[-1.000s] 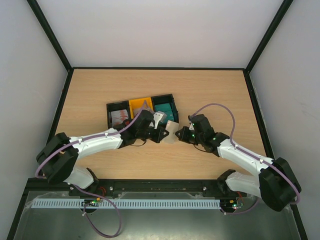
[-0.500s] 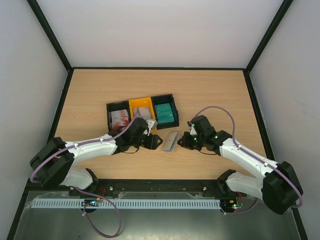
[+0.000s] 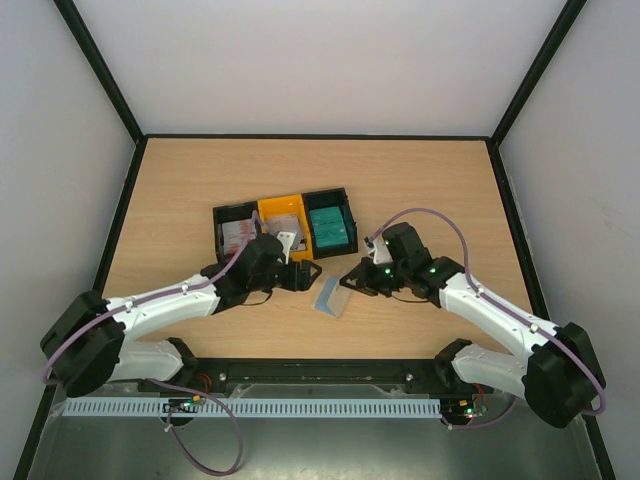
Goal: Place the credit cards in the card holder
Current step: Place the card holder at the center of the board.
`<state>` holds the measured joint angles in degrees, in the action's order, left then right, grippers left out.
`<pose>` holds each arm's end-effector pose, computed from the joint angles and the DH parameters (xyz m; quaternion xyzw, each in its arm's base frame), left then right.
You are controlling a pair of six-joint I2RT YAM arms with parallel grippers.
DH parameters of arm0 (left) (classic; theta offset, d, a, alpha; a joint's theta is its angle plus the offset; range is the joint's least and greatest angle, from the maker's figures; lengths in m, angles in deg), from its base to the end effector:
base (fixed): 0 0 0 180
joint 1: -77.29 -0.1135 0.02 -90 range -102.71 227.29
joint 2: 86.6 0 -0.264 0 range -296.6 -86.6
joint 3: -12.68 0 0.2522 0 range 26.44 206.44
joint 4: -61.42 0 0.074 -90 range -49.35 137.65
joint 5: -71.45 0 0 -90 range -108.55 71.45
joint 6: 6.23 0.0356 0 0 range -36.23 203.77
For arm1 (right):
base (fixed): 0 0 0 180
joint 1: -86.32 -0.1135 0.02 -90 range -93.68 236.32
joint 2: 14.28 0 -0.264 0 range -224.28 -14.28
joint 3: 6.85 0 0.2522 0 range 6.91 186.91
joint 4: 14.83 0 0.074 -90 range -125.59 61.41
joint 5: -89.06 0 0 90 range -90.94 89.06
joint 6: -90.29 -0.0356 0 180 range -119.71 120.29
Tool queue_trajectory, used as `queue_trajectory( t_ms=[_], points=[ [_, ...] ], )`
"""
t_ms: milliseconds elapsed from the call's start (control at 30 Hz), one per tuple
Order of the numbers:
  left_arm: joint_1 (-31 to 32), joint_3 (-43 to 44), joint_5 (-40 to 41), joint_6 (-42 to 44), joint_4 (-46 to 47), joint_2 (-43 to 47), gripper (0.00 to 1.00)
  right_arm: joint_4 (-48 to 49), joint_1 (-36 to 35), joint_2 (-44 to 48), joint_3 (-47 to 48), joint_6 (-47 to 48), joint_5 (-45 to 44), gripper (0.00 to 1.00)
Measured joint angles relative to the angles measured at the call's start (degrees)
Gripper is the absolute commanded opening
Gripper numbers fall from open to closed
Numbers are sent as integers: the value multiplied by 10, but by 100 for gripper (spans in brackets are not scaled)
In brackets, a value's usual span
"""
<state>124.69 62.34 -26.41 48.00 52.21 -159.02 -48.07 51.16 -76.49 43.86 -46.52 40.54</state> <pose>0.1761 -0.1987 0.2097 0.1215 0.8646 -0.3660 0.3222 0.1627 0.1434 0.2259 -0.0480 0.8726 0.4828 0.0573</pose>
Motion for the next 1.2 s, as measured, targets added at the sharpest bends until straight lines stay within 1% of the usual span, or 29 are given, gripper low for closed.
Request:
queue_trajectory(
  t_ms=[133, 233, 300, 400, 433, 667, 867, 1000, 1067, 1200],
  points=[
    [-9, -11, 7, -7, 3, 13, 71, 9, 0, -14, 2, 5, -2, 2],
    [-11, -15, 4, -8, 5, 13, 70, -8, 0, -13, 2, 19, -30, 2],
    [-11, -16, -1, -9, 10, 13, 69, -31, 0, -11, 2, 27, -63, 2],
    [-11, -16, -12, -9, 19, 10, 66, -75, 0, -1, 1, 33, -138, 2],
    [-11, -16, -16, -9, 23, 7, 65, -97, 0, 3, 1, 34, -182, 2],
    [-12, -16, -46, -6, 40, -38, 62, -155, 0, -8, 1, 34, -337, 2],
    [-12, -3, -78, -1, 50, -81, 60, -154, 0, -51, 1, 31, -405, 2],
    [-12, 15, -109, 6, 63, -110, 54, -141, 0, -82, -2, 29, -428, 2],
    [-12, 20, -125, 7, 72, -120, 50, -135, 0, -90, -7, 28, -435, 6],
    [-12, 34, -155, 9, 89, -144, 46, -132, 0, -96, -9, 27, -444, 26]
  ],
)
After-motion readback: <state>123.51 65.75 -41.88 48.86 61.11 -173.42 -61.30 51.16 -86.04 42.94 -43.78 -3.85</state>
